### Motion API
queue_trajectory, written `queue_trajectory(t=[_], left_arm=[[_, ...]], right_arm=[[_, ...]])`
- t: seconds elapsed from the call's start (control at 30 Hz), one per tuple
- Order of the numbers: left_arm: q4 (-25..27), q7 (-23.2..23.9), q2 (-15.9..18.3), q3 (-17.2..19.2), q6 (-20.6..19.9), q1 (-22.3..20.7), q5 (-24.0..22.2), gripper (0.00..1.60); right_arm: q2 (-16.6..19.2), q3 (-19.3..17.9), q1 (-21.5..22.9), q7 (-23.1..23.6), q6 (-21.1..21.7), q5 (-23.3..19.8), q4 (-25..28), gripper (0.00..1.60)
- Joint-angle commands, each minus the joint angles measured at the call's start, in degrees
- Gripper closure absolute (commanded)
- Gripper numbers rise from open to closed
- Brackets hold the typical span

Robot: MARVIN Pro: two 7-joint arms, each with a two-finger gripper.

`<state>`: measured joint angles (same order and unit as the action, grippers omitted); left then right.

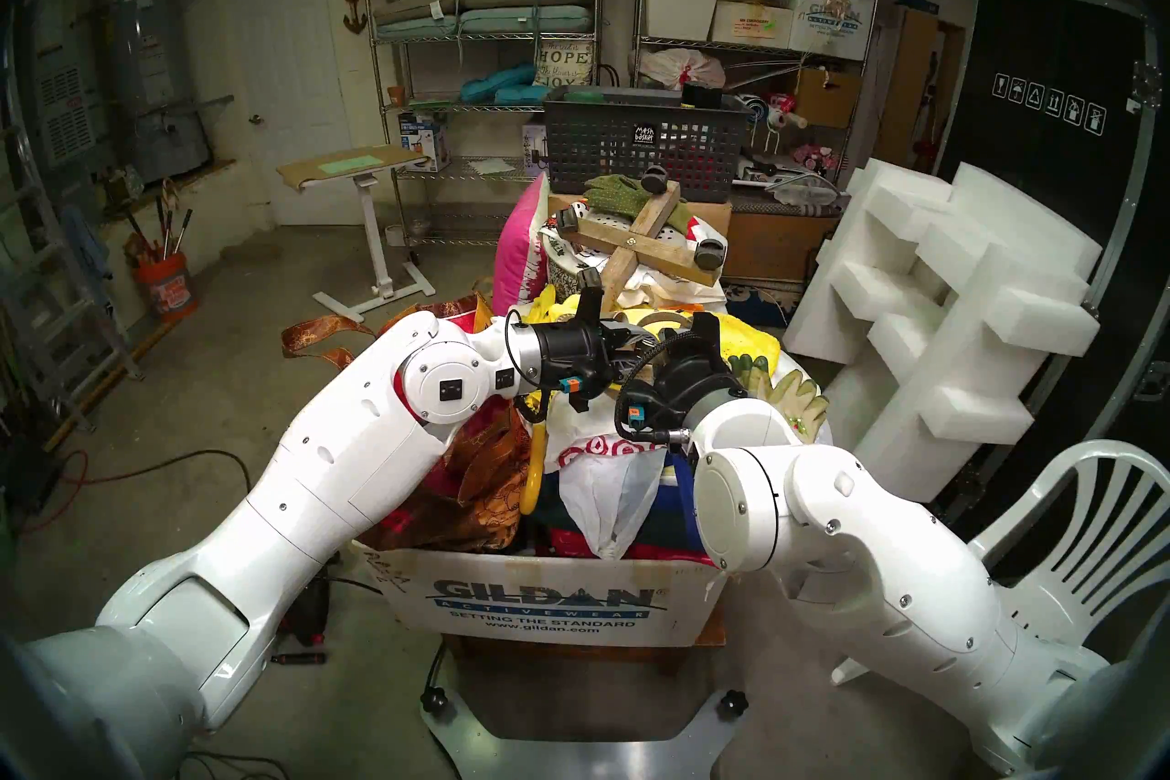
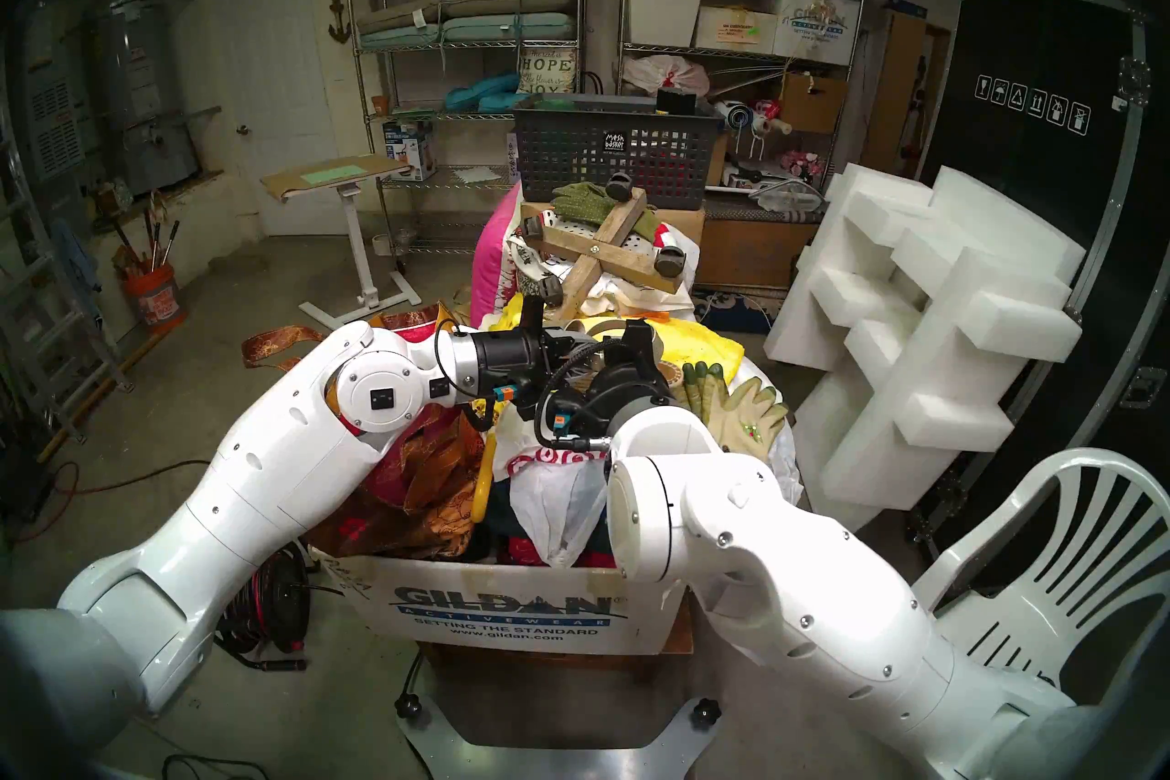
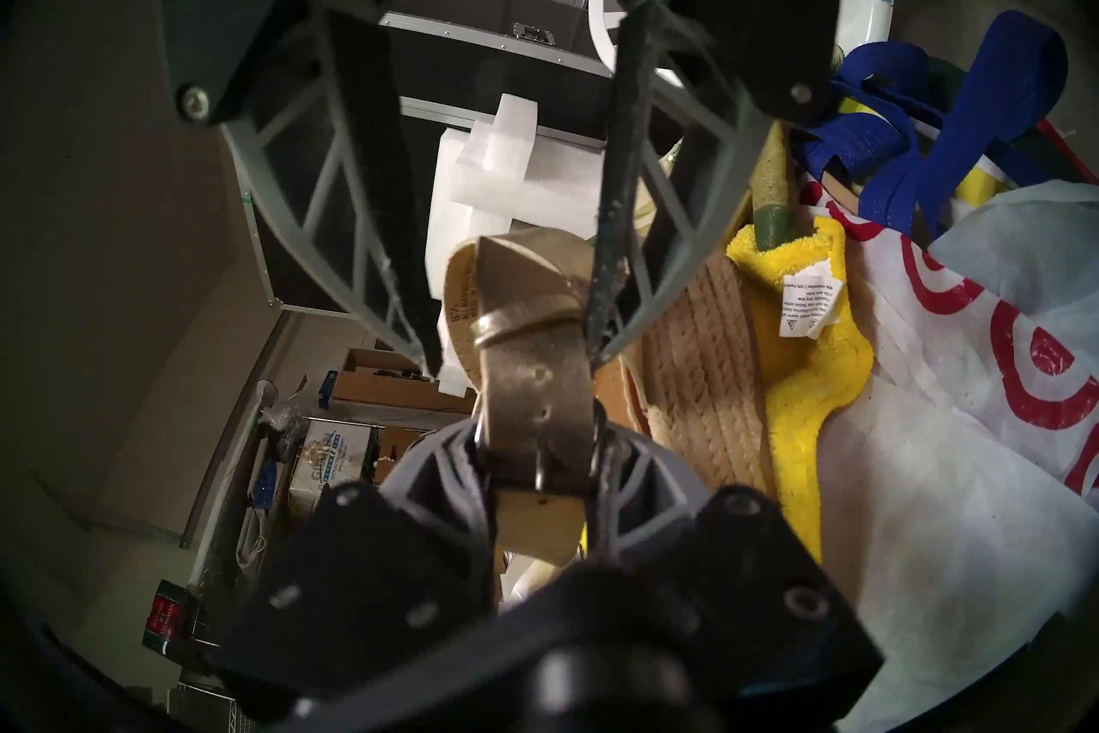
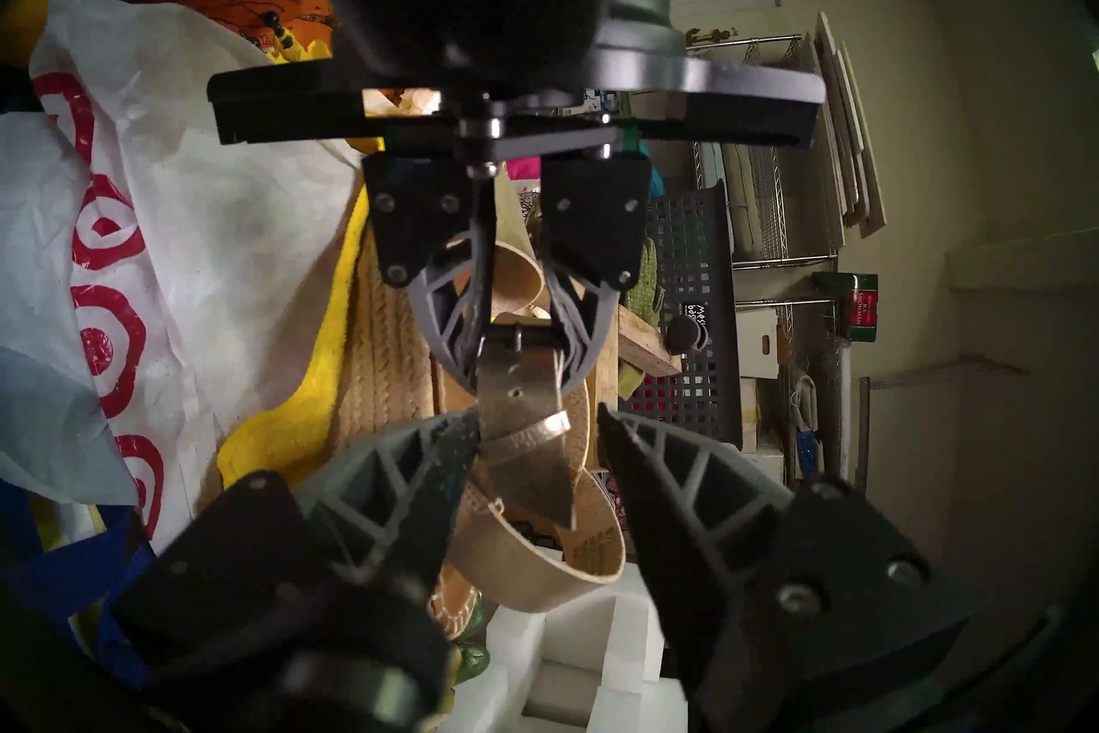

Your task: Unbuckle a shoe

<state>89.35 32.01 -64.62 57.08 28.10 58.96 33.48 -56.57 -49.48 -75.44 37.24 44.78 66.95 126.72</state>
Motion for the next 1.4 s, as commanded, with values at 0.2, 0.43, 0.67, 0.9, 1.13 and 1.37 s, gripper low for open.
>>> queue_trajectory(t=[0.2,0.43,0.67,0.9,1.13,1.37], left_arm=[[-0.2,0.2,-0.7,0.1,0.0,-1.3,-0.2,1.60],[-0.6,0.2,-0.9,0.0,0.1,-1.4,-0.1,1.60],[-1.0,0.3,-1.1,0.0,0.2,-1.6,-0.1,1.60],[-1.2,0.3,-1.1,0.1,0.2,-1.6,-0.2,1.60],[-1.4,0.1,-1.0,0.2,0.3,-1.5,-0.2,1.60],[-1.1,0.2,-0.9,0.3,0.2,-1.4,-0.2,1.60]], right_arm=[[0.4,-0.7,-0.1,-0.7,-0.8,-0.2,1.5,0.70],[0.2,-0.8,0.0,-0.7,-1.3,-0.4,1.3,0.88],[-0.2,-1.3,0.2,-0.4,-1.2,-0.4,0.6,0.87],[0.1,-2.8,0.1,-0.2,-0.4,-0.3,0.1,0.87],[1.0,-3.8,-0.7,-0.2,-0.1,-0.6,0.4,0.86],[1.8,-4.2,-1.5,-0.2,0.3,-0.9,0.8,0.86]])
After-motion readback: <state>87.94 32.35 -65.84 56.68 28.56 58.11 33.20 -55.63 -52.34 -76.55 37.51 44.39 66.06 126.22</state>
